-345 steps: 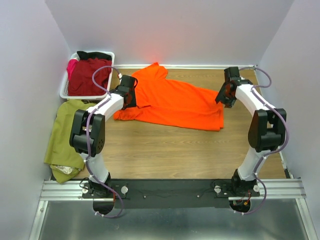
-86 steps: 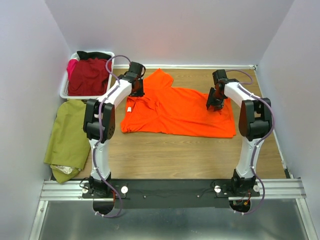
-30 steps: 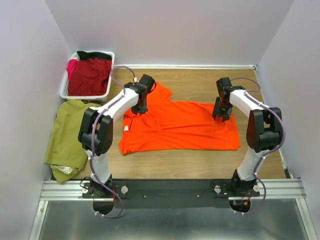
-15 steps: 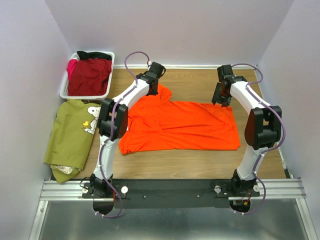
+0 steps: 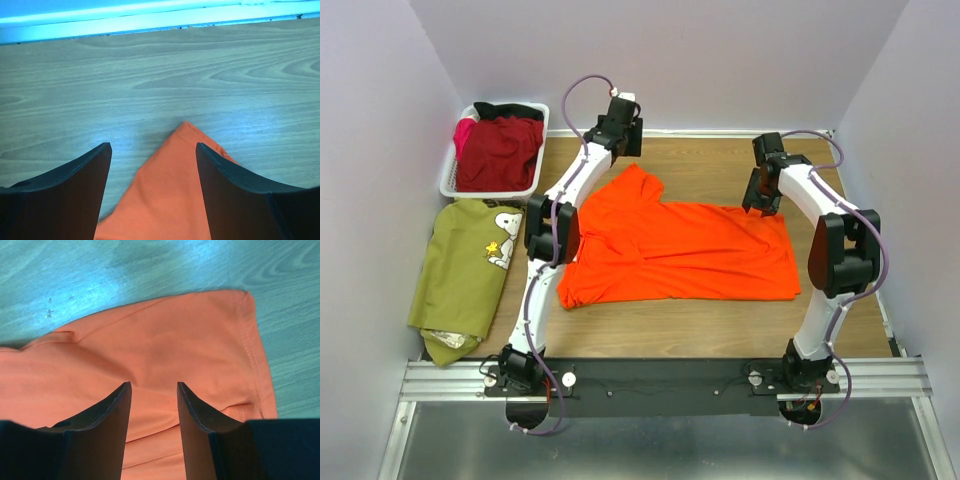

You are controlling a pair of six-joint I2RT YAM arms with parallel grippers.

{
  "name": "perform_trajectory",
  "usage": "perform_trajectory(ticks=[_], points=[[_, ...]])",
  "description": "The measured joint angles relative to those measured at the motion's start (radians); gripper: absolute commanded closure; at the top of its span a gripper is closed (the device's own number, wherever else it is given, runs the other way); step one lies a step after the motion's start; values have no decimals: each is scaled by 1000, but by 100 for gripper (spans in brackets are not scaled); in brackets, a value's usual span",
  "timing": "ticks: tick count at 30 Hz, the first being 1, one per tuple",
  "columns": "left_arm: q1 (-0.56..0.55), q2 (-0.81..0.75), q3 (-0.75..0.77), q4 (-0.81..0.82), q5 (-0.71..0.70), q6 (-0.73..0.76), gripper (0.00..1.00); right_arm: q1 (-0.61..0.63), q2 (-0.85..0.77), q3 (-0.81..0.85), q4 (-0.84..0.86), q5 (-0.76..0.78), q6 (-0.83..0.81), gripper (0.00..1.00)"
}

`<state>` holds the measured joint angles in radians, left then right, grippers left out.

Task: Fold and stack the t-shirts
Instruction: Grap the side of the flattened tshirt furthest away from the robot with both arms

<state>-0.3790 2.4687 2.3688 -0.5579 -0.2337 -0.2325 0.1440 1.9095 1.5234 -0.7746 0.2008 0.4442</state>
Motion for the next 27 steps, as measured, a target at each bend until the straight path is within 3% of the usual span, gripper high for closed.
perform_trajectory(ticks=[15,22,27], points=[[16,115,2,-9,159,-10,31,0,0,-10,2,-1,13,50],[9,181,83,-21,160,-39,31,0,0,-10,3,-1,19,50],[4,212,116,-25,147,-51,38,0,0,-10,3,-2,19,50]])
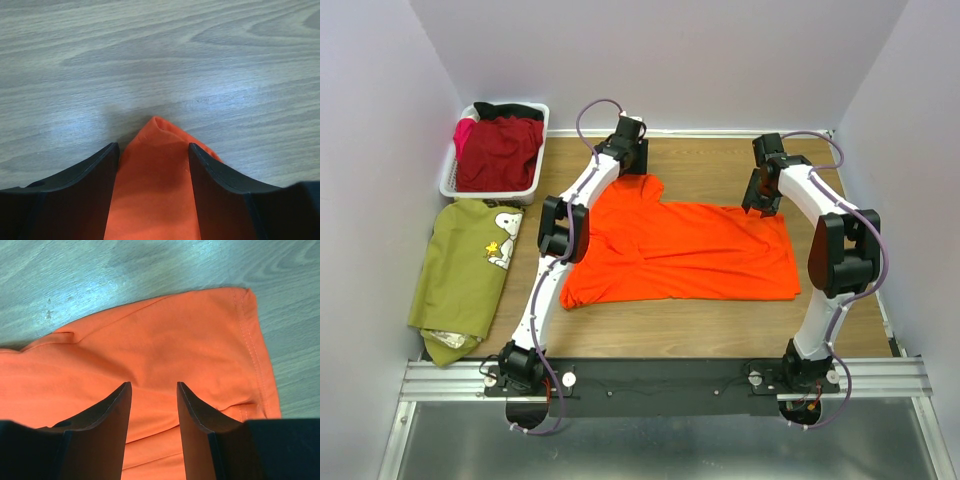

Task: Fold and stack the t-shirts
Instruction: Grap the side of the flattened tshirt furthest away from the robot with both arms

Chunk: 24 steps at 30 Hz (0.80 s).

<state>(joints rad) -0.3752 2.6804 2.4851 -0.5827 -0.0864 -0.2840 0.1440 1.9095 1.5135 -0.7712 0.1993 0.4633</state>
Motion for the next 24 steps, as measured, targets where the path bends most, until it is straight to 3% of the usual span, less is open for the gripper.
perform_trajectory(ticks=[8,13,16,17,19,20,24], points=[[0,6,10,-4,-15,-13,71,0,0,0,0,-7,4,51],[0,6,10,-4,-18,-17,73,0,0,0,0,-11,8,51],[3,6,10,-1,-18,-17,80,0,4,0,0,-11,8,51],[6,6,10,1,-18,-15,86,0,6,0,0,-11,8,51],[8,6,10,8,-18,-17,88,0,8,0,0,-11,8,51],[8,6,10,12,-18,-14,94,0,10,0,0,-11,8,51],[10,6,6,28,-18,-8,96,0,10,0,0,-11,8,51]])
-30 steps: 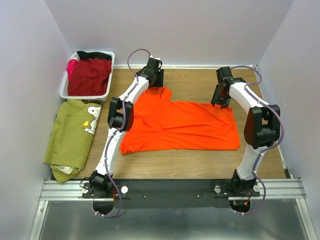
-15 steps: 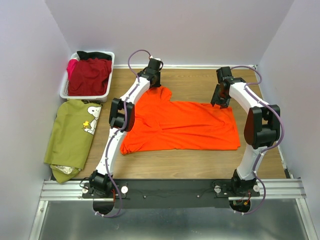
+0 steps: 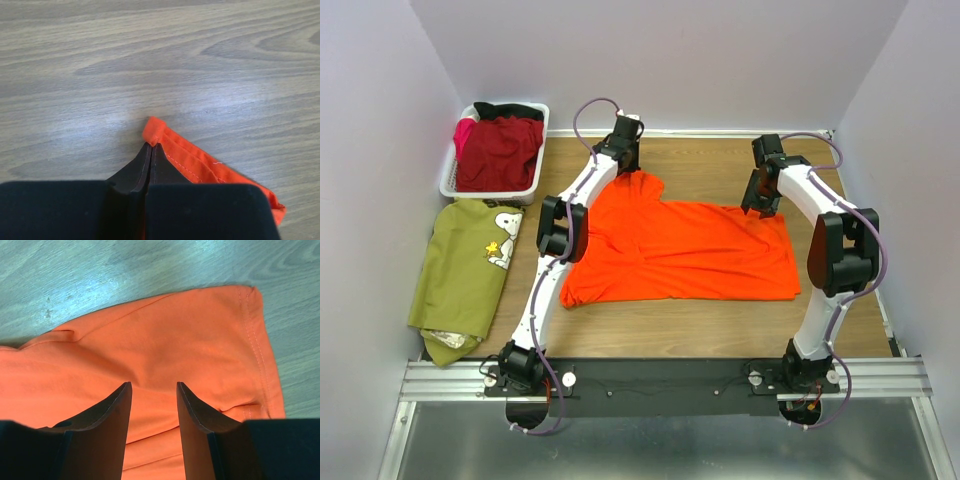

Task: Fold and stack the t-shirts
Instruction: Grap the side of the flattened tshirt furthest away from the robot with both arms

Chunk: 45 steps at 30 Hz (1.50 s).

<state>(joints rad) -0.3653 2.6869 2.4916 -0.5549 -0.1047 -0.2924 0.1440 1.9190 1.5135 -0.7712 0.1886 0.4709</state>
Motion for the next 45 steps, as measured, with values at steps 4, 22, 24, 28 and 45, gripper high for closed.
perform_trajectory(ticks=[4,22,24,28,45], points=[[4,-2,-14,16,0,6,93,0,0,0,0,0,0,51],[11,-54,-38,58,-36,34,55,0,0,-6,0,0,0,51],[11,-53,-36,52,-34,34,55,0,0,-7,0,0,0,51],[14,-53,-32,51,-20,36,55,0,0,-7,0,0,0,51],[14,5,-11,32,46,46,77,0,0,-7,0,0,0,51]])
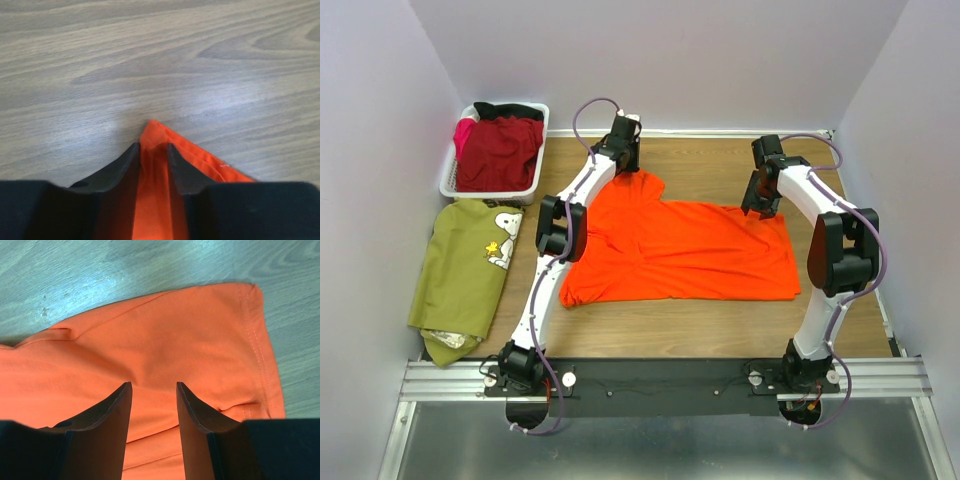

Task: Fold and stack the t-shirts
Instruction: Grap the side of the flattened tshirt furthest away from the robot with both arms

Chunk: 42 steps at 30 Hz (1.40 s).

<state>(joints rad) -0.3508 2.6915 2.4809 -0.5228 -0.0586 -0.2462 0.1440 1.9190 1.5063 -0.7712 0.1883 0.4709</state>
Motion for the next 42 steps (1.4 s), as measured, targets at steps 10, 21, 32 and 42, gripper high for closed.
perform_trajectory(ticks=[10,21,32,42], points=[[0,0,0,5,0,-11,100,0,0,0,0,2,1,50],[12,-62,-27,12,-11,-13,100,-15,7,6,-3,103,5,49],[39,-227,-69,23,-10,-9,100,-133,169,107,-8,144,8,49],[39,-238,-129,7,10,-6,100,-159,259,241,-3,143,-2,49]])
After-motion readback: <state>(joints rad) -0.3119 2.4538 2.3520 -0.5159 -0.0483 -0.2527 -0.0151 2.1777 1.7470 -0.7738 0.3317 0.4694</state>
